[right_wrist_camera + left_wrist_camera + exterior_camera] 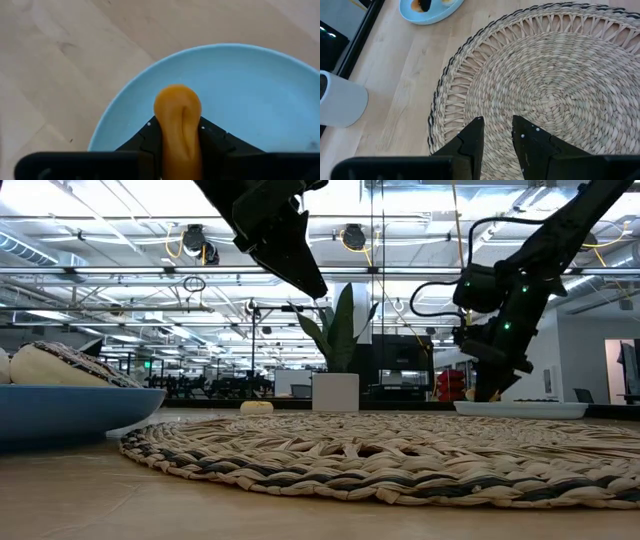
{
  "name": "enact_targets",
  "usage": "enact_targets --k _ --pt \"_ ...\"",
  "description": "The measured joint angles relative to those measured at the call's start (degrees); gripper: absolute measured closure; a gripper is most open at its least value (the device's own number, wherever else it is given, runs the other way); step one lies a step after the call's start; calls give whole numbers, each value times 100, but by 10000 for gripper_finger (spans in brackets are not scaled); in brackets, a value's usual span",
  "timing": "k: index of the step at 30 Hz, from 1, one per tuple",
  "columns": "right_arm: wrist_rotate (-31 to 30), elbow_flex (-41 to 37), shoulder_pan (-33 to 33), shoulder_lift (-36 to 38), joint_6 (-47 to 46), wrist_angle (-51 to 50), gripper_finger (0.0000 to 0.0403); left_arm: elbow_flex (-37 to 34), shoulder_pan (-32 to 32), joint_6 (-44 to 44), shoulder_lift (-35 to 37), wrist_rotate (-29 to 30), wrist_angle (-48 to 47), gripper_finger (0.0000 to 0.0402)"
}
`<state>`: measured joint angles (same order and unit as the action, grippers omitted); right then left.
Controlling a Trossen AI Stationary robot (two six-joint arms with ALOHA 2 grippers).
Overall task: Pick & Place donuts
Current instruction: Put the small orange donut on the light blue plate
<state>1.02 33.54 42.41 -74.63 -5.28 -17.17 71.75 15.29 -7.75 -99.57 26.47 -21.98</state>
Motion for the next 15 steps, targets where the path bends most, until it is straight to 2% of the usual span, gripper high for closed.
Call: enact_targets --k 5,10,15 --pt "-488 0 -2 -3 288 25 298 0 0 0 0 0 23 295" --pt "-968 -1 -2 191 358 27 231 2 0 -2 0 -1 255 295" --pt "-992 -2 -13 390 355 -57 175 2 0 -2 0 -2 673 295"
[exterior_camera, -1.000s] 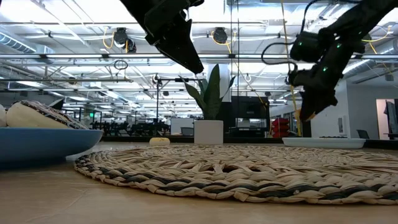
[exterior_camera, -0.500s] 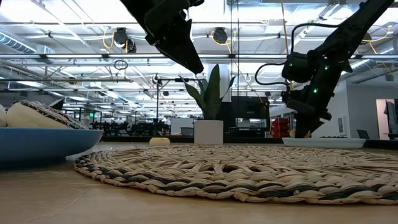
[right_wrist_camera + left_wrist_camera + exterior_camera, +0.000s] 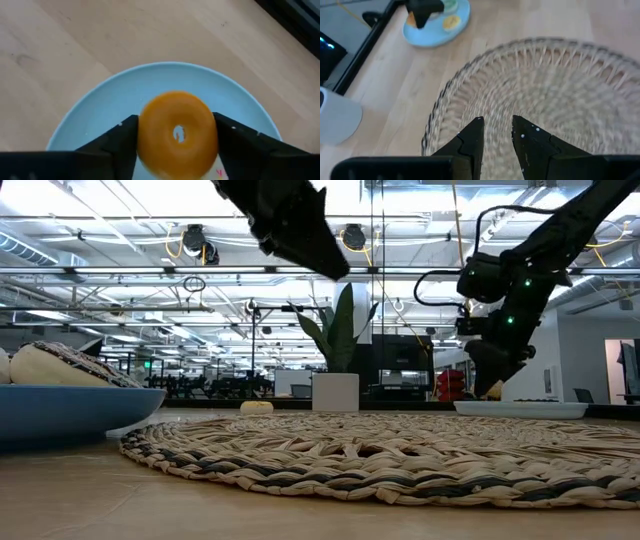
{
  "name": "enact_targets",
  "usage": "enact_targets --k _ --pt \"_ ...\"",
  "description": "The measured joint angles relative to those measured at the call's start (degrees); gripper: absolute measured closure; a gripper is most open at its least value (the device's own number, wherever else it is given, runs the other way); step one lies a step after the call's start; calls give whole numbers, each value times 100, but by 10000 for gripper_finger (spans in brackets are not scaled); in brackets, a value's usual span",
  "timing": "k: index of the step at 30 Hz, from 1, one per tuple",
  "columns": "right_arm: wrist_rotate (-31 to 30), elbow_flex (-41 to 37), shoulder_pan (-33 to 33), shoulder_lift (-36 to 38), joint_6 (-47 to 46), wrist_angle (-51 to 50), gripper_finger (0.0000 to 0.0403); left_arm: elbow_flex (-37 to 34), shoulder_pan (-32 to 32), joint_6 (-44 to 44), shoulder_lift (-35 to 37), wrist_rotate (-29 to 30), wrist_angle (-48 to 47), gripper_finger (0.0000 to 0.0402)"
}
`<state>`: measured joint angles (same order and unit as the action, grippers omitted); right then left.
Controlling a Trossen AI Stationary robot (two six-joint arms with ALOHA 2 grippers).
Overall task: Pick & Place donuts
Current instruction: Put the small orange donut on the light blue plate
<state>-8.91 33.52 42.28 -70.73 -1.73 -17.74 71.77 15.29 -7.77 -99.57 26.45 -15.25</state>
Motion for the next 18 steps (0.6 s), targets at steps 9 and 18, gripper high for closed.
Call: enact_targets --k 9,18 --pt "7 0 -37 194 97 -237 140 0 0 2 0 1 870 295" --pt "286 0 -37 220 -159 -242 143 0 0 -1 0 -96 1587 295"
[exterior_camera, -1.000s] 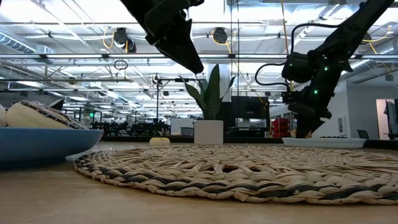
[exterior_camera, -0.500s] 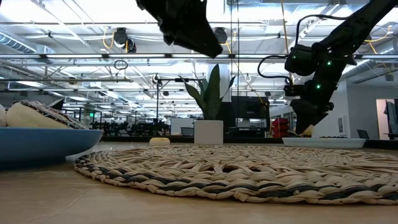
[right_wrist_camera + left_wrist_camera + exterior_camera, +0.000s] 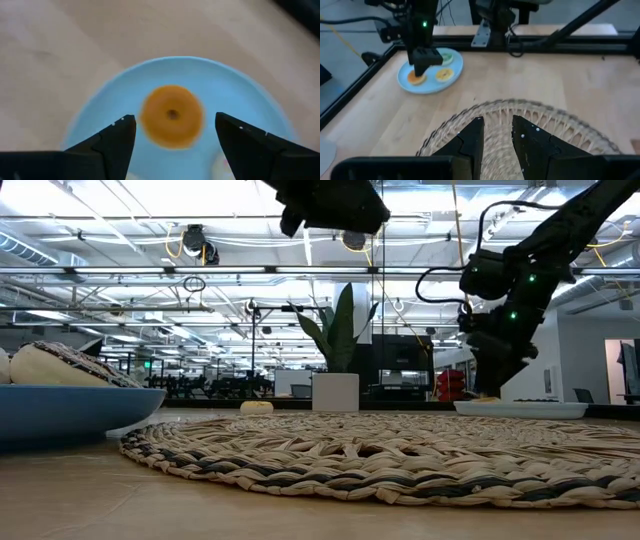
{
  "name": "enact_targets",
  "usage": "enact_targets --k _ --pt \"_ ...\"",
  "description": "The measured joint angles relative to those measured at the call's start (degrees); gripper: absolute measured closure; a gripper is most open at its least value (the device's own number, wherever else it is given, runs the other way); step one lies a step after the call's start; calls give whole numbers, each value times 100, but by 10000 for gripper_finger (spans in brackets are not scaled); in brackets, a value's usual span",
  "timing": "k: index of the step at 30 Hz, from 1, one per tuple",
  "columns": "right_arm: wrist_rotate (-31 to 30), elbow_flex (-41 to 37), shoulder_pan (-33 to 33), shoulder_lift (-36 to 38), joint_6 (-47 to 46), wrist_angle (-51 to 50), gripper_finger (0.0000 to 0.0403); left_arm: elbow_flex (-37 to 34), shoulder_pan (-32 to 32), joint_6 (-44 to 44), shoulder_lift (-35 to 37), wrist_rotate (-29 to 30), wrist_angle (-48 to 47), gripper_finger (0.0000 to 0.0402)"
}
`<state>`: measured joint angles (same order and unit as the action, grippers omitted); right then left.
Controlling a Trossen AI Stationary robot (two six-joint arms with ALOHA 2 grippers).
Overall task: Pick & Place donuts
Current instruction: Put the small orange donut on the light blue plate
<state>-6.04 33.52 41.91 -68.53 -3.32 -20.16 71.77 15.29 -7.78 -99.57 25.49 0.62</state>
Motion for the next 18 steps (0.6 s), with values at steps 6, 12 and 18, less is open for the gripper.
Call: enact_targets --k 6,12,18 --pt "607 0 -152 -2 -56 18 144 0 0 1 0 1 202 295" --pt "342 0 -379 -60 72 70 151 0 0 1 0 0 265 295" --pt "-5 -70 -450 -342 220 107 159 1 0 1 0 -1 267 295"
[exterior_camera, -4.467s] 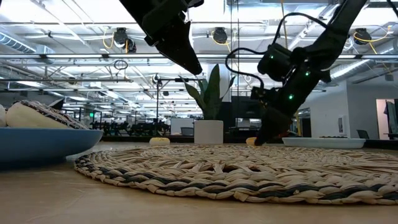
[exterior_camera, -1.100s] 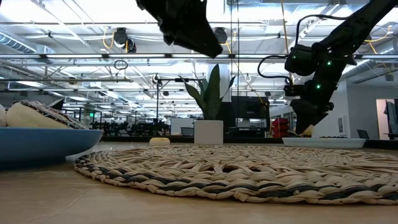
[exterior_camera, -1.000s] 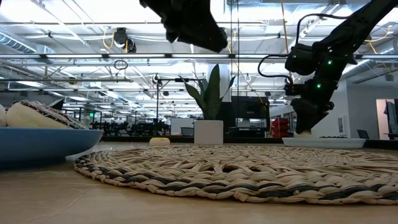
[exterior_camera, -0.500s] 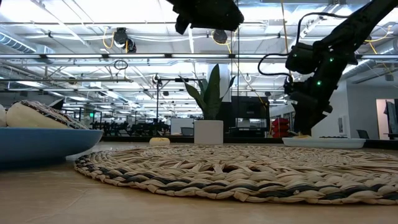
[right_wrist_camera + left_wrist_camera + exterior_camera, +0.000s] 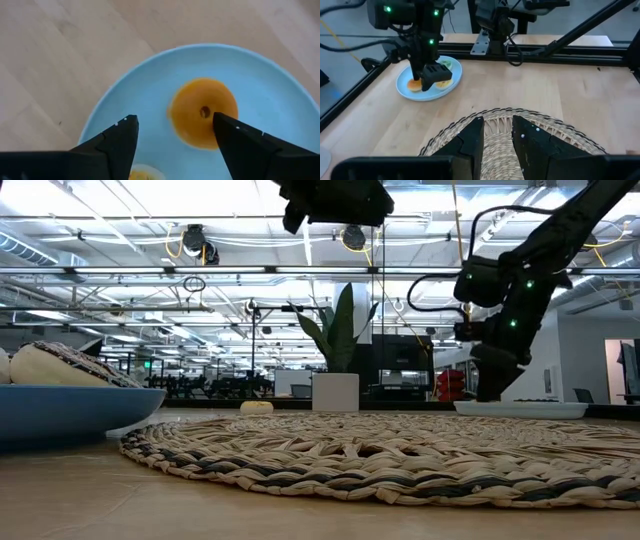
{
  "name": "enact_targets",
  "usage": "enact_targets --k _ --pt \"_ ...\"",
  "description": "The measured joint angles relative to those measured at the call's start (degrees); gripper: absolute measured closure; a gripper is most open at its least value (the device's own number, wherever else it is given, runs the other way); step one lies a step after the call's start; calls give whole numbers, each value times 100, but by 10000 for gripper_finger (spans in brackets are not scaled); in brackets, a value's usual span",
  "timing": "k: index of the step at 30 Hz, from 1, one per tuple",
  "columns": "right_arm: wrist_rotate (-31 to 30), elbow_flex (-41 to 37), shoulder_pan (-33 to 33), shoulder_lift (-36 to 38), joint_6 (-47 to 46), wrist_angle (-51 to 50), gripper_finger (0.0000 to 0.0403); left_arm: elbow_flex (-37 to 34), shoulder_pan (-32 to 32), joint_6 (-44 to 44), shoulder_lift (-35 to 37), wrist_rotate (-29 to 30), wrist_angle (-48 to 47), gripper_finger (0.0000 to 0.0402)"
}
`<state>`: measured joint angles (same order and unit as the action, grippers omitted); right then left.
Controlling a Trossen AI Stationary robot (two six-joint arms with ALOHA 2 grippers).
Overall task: Pick & Place donuts
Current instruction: Put the small orange donut on the light blue plate
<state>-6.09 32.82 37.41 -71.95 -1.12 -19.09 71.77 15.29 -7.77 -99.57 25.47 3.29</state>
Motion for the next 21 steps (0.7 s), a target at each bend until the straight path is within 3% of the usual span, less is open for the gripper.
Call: enact_targets --k 8,14,21 --pt "-51 0 0 -110 32 155 207 0 0 0 0 1 0 295" --pt "-573 0 -2 -106 123 127 292 1 0 2 0 0 -2 295" --pt "-603 0 -2 -106 351 127 393 1 0 0 0 0 -2 295"
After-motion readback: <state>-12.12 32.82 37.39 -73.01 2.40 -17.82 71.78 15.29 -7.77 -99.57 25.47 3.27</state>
